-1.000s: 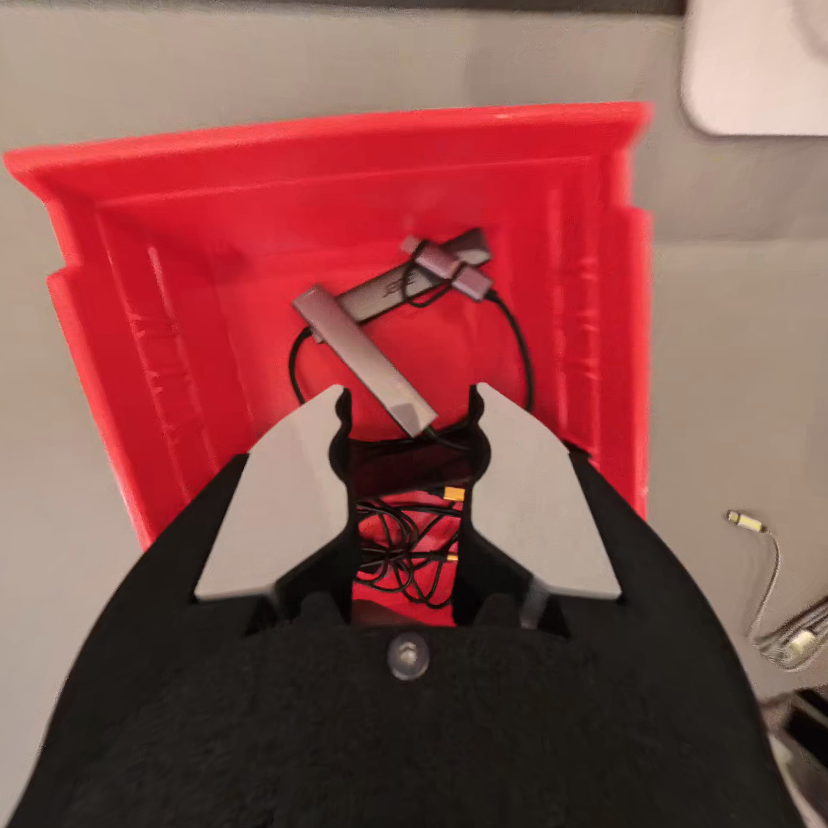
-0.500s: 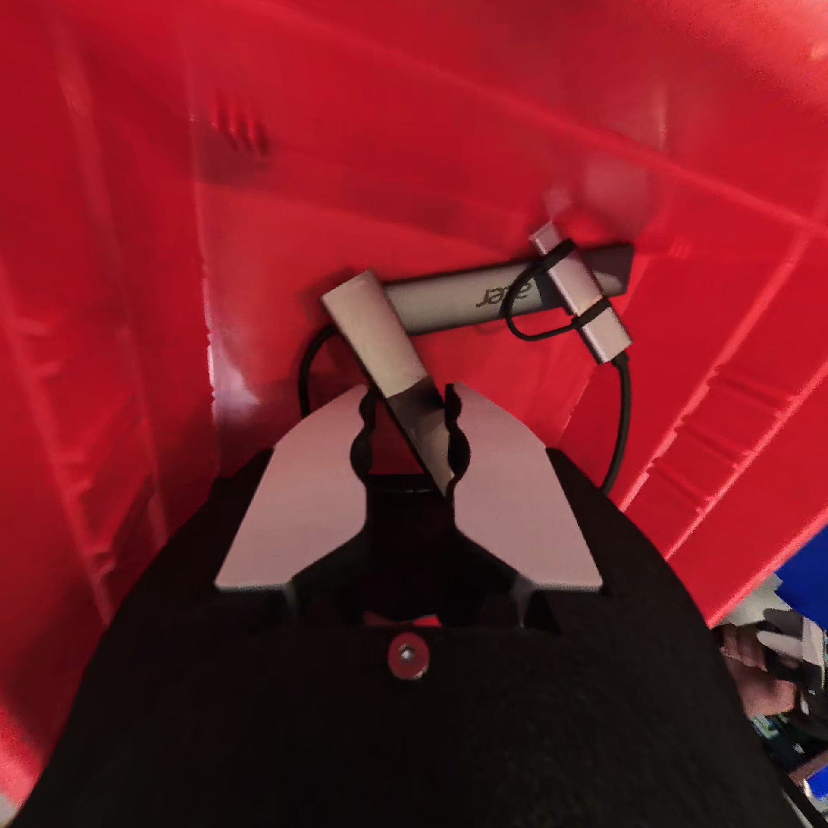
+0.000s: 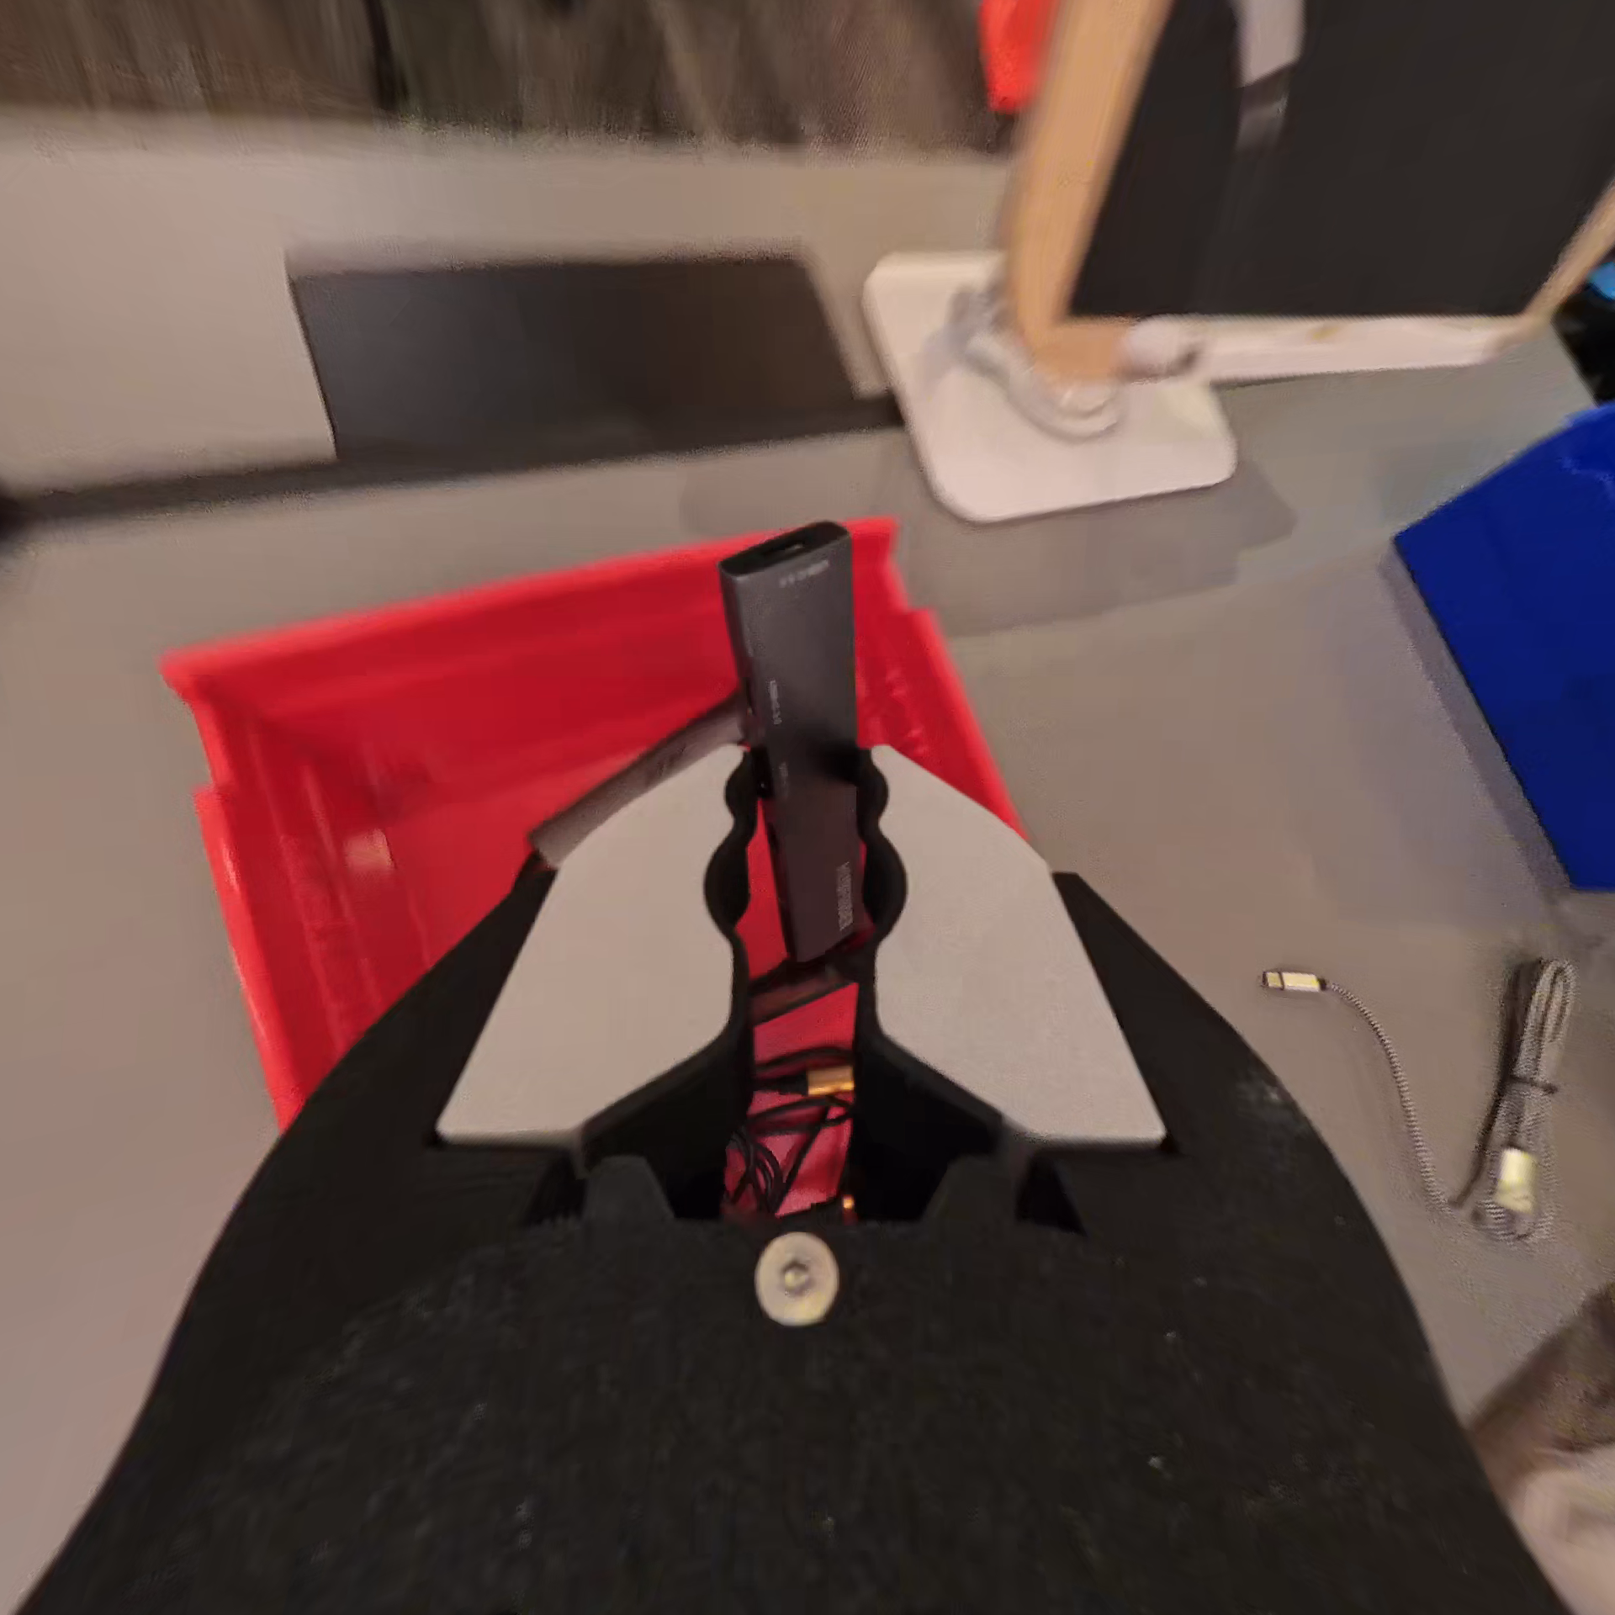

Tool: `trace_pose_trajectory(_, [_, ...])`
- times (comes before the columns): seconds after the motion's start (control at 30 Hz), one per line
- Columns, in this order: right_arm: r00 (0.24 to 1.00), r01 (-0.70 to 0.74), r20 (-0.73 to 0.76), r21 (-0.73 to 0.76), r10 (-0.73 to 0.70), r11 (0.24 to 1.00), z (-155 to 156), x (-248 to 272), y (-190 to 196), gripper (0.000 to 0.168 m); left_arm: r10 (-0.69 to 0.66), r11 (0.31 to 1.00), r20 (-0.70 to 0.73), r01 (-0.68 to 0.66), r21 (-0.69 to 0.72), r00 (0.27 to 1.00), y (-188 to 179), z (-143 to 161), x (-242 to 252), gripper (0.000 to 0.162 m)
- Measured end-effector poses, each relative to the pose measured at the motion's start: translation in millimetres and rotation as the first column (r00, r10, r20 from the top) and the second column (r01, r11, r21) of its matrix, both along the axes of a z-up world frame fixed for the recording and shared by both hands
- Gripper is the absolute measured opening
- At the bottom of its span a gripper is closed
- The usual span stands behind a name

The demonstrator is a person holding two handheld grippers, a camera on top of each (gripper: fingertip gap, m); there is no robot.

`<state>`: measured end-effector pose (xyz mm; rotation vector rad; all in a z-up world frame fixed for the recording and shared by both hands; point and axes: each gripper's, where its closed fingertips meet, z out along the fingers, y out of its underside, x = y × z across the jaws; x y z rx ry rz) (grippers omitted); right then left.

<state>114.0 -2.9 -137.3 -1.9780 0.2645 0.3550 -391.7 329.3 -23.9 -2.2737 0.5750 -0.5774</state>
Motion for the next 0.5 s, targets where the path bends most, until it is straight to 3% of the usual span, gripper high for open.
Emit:
trace_pose_trajectory(0.07, [0.999, 0.007, 0.041, 0.021, -0.008, 1.000, 5.3, 0.5, 0.1, 0.022, -0.074, 0.974, -0.062, 0.085, 0.212, 0.995, -19.6, 45.8, 16.2, 0.020])
trace_pose_trajectory(0.13, [0.996, 0.009, 0.093, 0.057, -0.014, 0.998, 14.2, -0.7, 0.0, 0.022, -0.115, 0.895, -0.170, 0.176, 0.410, 0.979, -45.9, 88.7, 34.2, 0.020])
trace_pose_trajectory(0.27, [0.987, -0.069, 0.158, 0.194, 0.038, 0.979, 52.1, -25.5, 3.2, 0.023, -0.121, 0.627, -0.411, 0.390, 0.674, 0.904, -113.2, 148.1, 82.3, 0.019])
trace_pose_trajectory(0.37, [0.956, -0.245, 0.239, 0.320, 0.172, 0.915, 96.8, -72.1, 8.0, 0.025, -0.187, 0.485, -0.563, 0.574, 0.660, 0.805, -169.3, 139.8, 134.9, 0.019])
trace_pose_trajectory(0.5, [0.809, -0.564, 0.404, 0.329, 0.427, 0.757, 137.4, -156.5, 7.6, 0.028, -0.181, 0.313, -0.758, 0.767, 0.560, 0.627, -226.8, 89.9, 197.2, 0.020])
